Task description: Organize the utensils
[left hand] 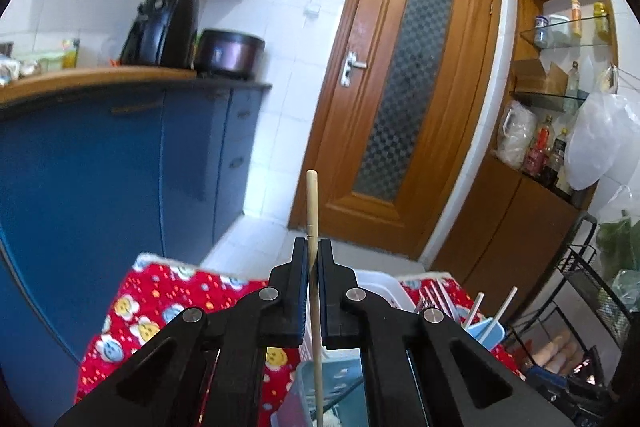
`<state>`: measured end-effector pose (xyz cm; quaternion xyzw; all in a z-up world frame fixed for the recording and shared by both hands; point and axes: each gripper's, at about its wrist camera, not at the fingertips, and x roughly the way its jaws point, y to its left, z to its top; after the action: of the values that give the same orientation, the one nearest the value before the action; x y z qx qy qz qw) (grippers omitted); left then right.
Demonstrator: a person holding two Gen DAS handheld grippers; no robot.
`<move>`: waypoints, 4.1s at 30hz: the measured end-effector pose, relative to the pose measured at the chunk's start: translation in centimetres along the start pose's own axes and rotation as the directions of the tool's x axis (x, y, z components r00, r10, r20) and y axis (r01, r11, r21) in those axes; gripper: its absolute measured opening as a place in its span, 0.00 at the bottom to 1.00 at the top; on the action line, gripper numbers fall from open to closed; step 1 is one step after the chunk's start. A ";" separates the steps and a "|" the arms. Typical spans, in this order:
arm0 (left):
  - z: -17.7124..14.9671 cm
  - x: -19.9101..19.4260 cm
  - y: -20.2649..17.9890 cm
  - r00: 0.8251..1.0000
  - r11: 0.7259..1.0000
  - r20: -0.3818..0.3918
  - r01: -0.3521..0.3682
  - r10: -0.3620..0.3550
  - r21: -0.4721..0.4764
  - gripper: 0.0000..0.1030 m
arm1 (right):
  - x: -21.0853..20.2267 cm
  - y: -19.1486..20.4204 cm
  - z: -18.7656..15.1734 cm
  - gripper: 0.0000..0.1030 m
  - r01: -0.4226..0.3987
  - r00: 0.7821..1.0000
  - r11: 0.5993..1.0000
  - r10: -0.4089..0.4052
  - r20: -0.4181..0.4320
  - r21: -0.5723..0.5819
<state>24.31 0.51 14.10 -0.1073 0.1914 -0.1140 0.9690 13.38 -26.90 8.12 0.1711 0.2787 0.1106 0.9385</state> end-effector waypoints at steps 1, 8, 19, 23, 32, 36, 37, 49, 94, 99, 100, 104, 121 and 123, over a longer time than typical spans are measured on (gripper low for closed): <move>-0.1 -0.2 -0.1 1.000 1.000 0.010 -0.002 0.002 0.005 0.04 | 0.0 0.0 -0.1 0.30 0.000 1.000 1.000 0.000 -0.002 -0.001; -1.7 -0.1 -0.2 0.998 1.000 -0.064 0.027 -0.028 -0.007 0.06 | -0.2 0.0 -0.9 0.30 -0.005 1.000 1.000 0.005 -0.023 0.011; -2.6 -3.5 0.1 0.995 0.999 -0.092 0.032 -0.033 -0.015 0.35 | -1.4 0.3 -2.1 0.30 -0.005 0.999 1.000 0.006 -0.042 0.031; -3.2 -5.4 0.2 0.994 0.999 -0.103 0.038 -0.040 -0.023 0.38 | -2.1 0.6 -2.8 0.30 -0.002 0.999 1.000 0.003 -0.051 0.031; -5.9 -9.0 -0.4 0.987 0.999 -0.155 0.035 -0.036 -0.007 0.38 | -3.9 0.7 -4.6 0.32 0.014 0.997 0.999 -0.010 -0.081 0.048; -7.5 -9.9 -0.7 0.979 0.999 -0.199 0.046 -0.048 -0.013 0.39 | -4.5 0.6 -5.3 0.33 0.021 0.995 0.999 -0.016 -0.097 0.050; -7.9 -10.0 -0.8 0.976 0.999 -0.212 0.046 -0.048 -0.012 0.39 | -4.6 0.5 -5.6 0.33 0.028 0.994 0.998 -0.022 -0.104 0.049; -12.5 -10.4 -2.1 0.938 0.999 -0.342 0.048 -0.046 -0.004 0.39 | -5.1 -0.9 -7.7 0.34 0.077 0.986 0.995 -0.067 -0.150 0.060; -19.7 -8.9 -1.8 0.837 0.996 -0.542 0.030 -0.069 -0.081 0.15 | -3.9 -1.8 -10.4 0.36 0.087 0.969 0.994 -0.067 -0.239 0.072; -19.5 -9.2 -0.6 0.848 0.997 -0.529 -0.026 -0.015 -0.069 0.15 | -3.4 -1.2 -10.5 0.36 0.075 0.966 0.995 -0.057 -0.254 0.061; -19.5 -9.1 -0.3 0.848 0.997 -0.530 -0.041 0.000 -0.066 0.15 | -3.2 -1.0 -10.5 0.36 0.068 0.964 0.996 -0.050 -0.261 0.058; -19.5 -9.0 0.3 0.845 0.996 -0.535 -0.050 0.003 -0.072 0.15 | -2.3 -0.2 -10.6 0.36 0.047 0.958 0.998 -0.031 -0.286 0.049; -18.8 -5.5 1.3 0.820 0.995 -0.570 -0.013 -0.045 -0.098 0.17 | 3.6 1.3 -9.9 0.36 -0.003 0.927 0.997 0.034 -0.374 0.082; -18.7 -5.4 1.7 0.821 0.993 -0.567 -0.005 -0.063 -0.117 0.17 | 3.9 1.2 -9.8 0.36 -0.009 0.928 0.996 0.042 -0.370 0.091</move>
<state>12.40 0.42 -1.33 -0.1258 0.4764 -0.1447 0.8581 10.91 -22.10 -1.04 0.1919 0.4535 0.1407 0.8589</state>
